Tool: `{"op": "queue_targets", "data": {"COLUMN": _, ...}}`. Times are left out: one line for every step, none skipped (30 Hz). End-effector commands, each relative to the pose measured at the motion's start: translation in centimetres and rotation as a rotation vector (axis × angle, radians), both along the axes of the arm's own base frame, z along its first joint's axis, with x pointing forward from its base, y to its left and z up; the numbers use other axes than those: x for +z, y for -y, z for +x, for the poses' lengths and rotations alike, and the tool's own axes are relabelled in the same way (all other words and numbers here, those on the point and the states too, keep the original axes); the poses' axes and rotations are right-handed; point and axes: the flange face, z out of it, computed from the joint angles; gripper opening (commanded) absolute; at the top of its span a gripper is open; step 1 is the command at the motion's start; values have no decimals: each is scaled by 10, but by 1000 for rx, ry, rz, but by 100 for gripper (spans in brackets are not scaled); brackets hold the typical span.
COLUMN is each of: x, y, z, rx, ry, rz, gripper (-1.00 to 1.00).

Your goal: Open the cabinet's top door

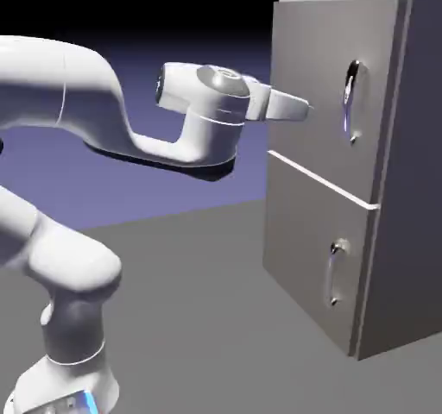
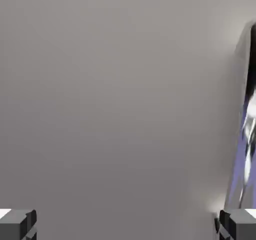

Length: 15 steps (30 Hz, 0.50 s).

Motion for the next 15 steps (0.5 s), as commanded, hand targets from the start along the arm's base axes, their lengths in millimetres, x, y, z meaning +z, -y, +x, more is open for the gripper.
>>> {"op": "queue_targets", "data": {"x": 0, "y": 3, "z": 0, "rx": 0, "ry": 13, "rz": 3, "gripper": 0}}
{"op": "queue_targets", "data": {"x": 0, "y": 7, "z": 1, "rx": 0, "ry": 25, "rz": 6, "gripper": 0}}
{"op": "queue_targets", "data": {"x": 0, "y": 11, "z": 2, "rx": 0, "ry": 37, "rz": 9, "gripper": 0}}
{"op": "queue_targets", "data": {"x": 0, "y": 15, "z": 3, "rx": 0, "ry": 50, "rz": 12, "gripper": 0}}
{"op": "queue_targets", "data": {"x": 0, "y": 18, "z": 3, "rx": 0, "ry": 62, "rz": 16, "gripper": 0}}
{"op": "queue_targets", "data": {"x": -1, "y": 23, "z": 4, "rx": 0, "ry": 74, "rz": 19, "gripper": 0}}
{"op": "queue_targets", "data": {"x": -1, "y": 27, "z": 5, "rx": 1, "ry": 85, "rz": 22, "gripper": 0}}
{"op": "queue_targets", "data": {"x": -2, "y": 31, "z": 7, "rx": 1, "ry": 97, "rz": 26, "gripper": 0}}
{"op": "queue_targets", "data": {"x": -2, "y": 35, "z": 8, "rx": 1, "ry": 108, "rz": 29, "gripper": 0}}
{"op": "queue_targets", "data": {"x": -3, "y": 40, "z": 9, "rx": 2, "ry": 120, "rz": 32, "gripper": 0}}
{"op": "queue_targets", "data": {"x": -4, "y": 44, "z": 11, "rx": 3, "ry": 131, "rz": 36, "gripper": 0}}
{"op": "queue_targets", "data": {"x": -5, "y": 49, "z": 12, "rx": 3, "ry": 141, "rz": 39, "gripper": 0}}
{"op": "queue_targets", "data": {"x": -6, "y": 54, "z": 14, "rx": 4, "ry": 152, "rz": 43, "gripper": 0}}
{"op": "queue_targets", "data": {"x": -7, "y": 59, "z": 15, "rx": 5, "ry": 162, "rz": 46, "gripper": 0}}
{"op": "queue_targets", "data": {"x": -9, "y": 64, "z": 17, "rx": 6, "ry": 173, "rz": 50, "gripper": 0}}
